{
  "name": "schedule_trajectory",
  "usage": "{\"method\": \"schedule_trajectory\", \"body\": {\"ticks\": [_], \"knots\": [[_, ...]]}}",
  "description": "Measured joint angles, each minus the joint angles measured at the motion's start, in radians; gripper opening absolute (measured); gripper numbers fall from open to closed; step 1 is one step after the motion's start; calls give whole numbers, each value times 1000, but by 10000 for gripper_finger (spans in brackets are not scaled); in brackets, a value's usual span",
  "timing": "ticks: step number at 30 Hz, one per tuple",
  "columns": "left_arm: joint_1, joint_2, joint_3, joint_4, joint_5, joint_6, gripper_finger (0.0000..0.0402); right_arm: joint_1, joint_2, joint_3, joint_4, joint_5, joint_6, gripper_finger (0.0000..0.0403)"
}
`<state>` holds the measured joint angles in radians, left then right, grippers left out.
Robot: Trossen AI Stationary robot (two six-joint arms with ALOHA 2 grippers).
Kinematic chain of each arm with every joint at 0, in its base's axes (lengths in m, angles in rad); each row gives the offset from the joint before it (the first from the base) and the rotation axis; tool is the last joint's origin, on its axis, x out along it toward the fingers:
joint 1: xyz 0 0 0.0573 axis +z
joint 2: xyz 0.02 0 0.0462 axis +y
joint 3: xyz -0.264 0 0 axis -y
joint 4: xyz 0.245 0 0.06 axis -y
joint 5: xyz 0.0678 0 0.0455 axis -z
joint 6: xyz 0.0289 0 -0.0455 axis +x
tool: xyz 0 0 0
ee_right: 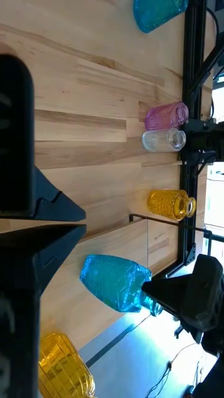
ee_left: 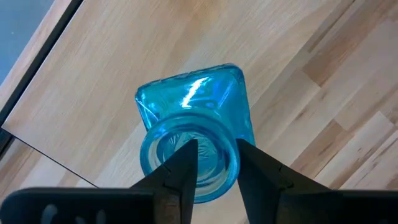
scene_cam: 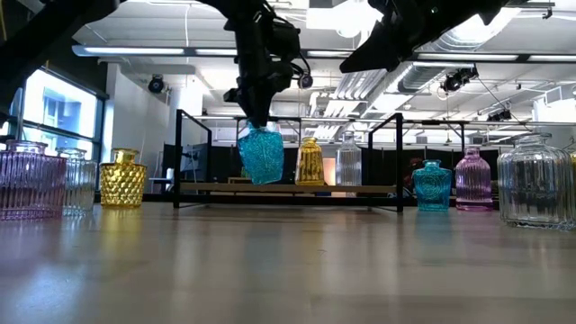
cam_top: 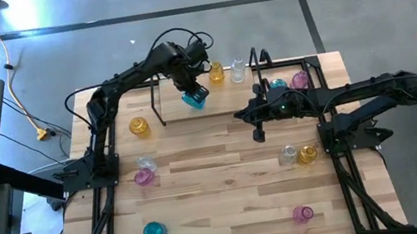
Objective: Sort vases onto shelf
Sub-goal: Put the top left blue vase on the shelf
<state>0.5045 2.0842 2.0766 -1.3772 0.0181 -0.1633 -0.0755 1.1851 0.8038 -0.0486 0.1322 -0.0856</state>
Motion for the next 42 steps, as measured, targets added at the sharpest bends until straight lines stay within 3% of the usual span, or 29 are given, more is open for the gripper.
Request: {"method": "schedule_trajectory", "body": {"ticks": [42], "knots": [[0,-4,10,-8,-19,265,101,0,0,-1,-8,0,0,0]]}}
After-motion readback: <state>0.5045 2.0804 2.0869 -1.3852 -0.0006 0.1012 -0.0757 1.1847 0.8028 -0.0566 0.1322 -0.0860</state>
